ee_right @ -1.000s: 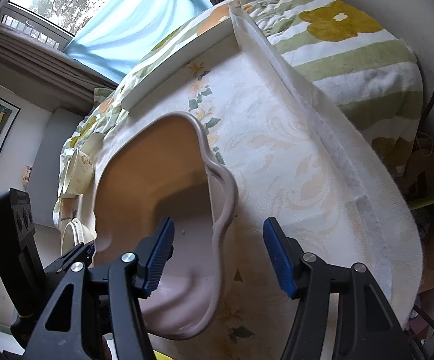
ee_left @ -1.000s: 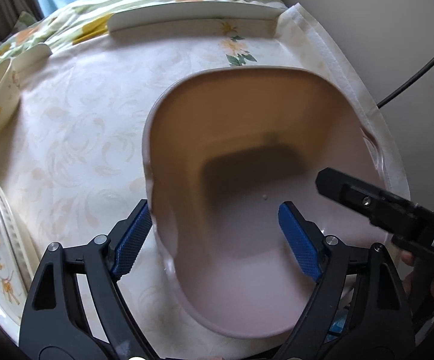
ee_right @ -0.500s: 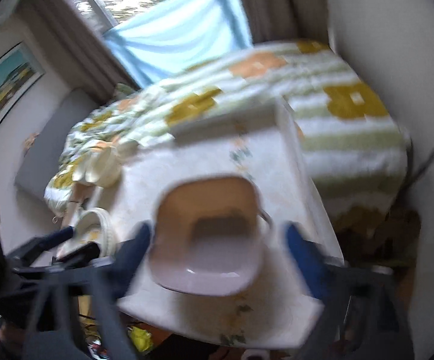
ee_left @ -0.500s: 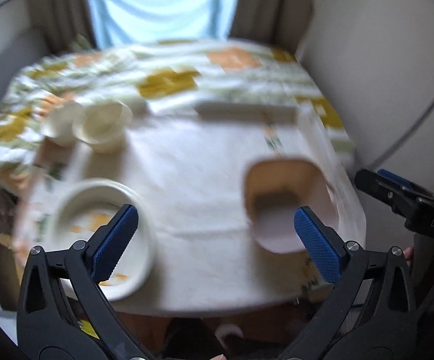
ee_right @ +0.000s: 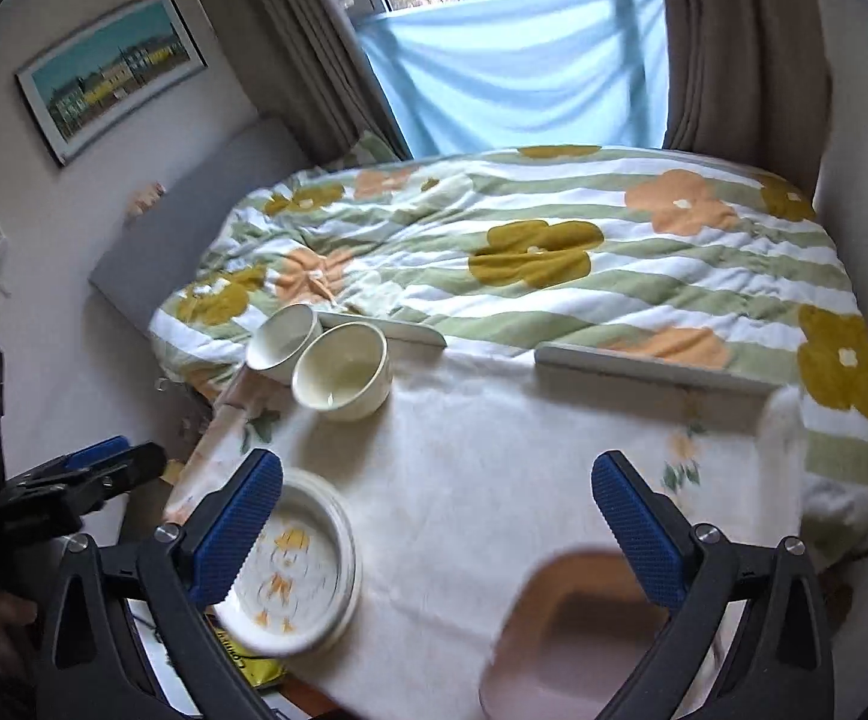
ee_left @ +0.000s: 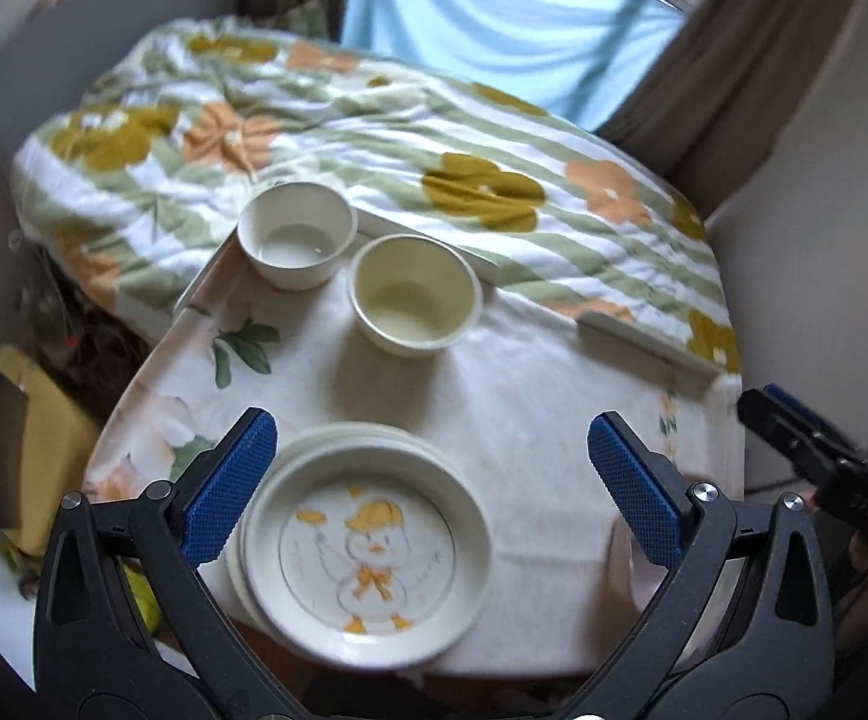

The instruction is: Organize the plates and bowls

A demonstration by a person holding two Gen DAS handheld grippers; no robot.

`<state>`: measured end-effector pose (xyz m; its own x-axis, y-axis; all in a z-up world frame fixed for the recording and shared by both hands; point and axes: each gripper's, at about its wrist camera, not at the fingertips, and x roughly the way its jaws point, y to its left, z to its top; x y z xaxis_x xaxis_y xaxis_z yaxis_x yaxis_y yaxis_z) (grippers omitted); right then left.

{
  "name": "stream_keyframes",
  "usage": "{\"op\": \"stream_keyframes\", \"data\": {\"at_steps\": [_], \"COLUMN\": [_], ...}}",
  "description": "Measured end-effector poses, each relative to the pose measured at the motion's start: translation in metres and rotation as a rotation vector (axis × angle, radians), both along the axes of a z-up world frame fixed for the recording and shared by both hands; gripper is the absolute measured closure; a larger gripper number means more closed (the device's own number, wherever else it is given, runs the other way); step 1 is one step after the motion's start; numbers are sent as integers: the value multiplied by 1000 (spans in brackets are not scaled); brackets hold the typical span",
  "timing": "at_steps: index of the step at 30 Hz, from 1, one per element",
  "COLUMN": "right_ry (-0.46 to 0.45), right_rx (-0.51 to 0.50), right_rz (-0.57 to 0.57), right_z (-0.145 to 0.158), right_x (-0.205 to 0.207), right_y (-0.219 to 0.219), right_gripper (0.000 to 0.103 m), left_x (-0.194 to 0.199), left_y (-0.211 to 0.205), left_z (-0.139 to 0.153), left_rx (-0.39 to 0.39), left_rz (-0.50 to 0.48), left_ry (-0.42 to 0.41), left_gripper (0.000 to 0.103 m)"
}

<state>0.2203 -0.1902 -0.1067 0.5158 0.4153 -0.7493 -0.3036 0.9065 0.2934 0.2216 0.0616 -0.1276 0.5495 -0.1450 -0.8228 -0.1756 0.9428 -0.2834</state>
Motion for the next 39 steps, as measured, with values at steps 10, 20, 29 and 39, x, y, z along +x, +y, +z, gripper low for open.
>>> {"op": "stream_keyframes", "data": {"at_steps": [10,20,29,39], "right_ry": [209,323,349,333], "right_rx": [8,-8,-18,-45], "right_rz": [29,47,108,125], "right_z": [-80,-138,-153,-151], "right_x": [113,155,164,163], "right_y": [82,122,140,147], "right_gripper": [1,35,88,89], "left_x": [109,162,174,173], "left_y": [46,49,39,34], "left_z": [-93,-153,-162,-158], "left_rx": [-59,-90,-76,-35], "left_rz": [23,-35,-55,-71], "left_ry": [171,277,288,273], "left_gripper": [13,58,84,84]}}
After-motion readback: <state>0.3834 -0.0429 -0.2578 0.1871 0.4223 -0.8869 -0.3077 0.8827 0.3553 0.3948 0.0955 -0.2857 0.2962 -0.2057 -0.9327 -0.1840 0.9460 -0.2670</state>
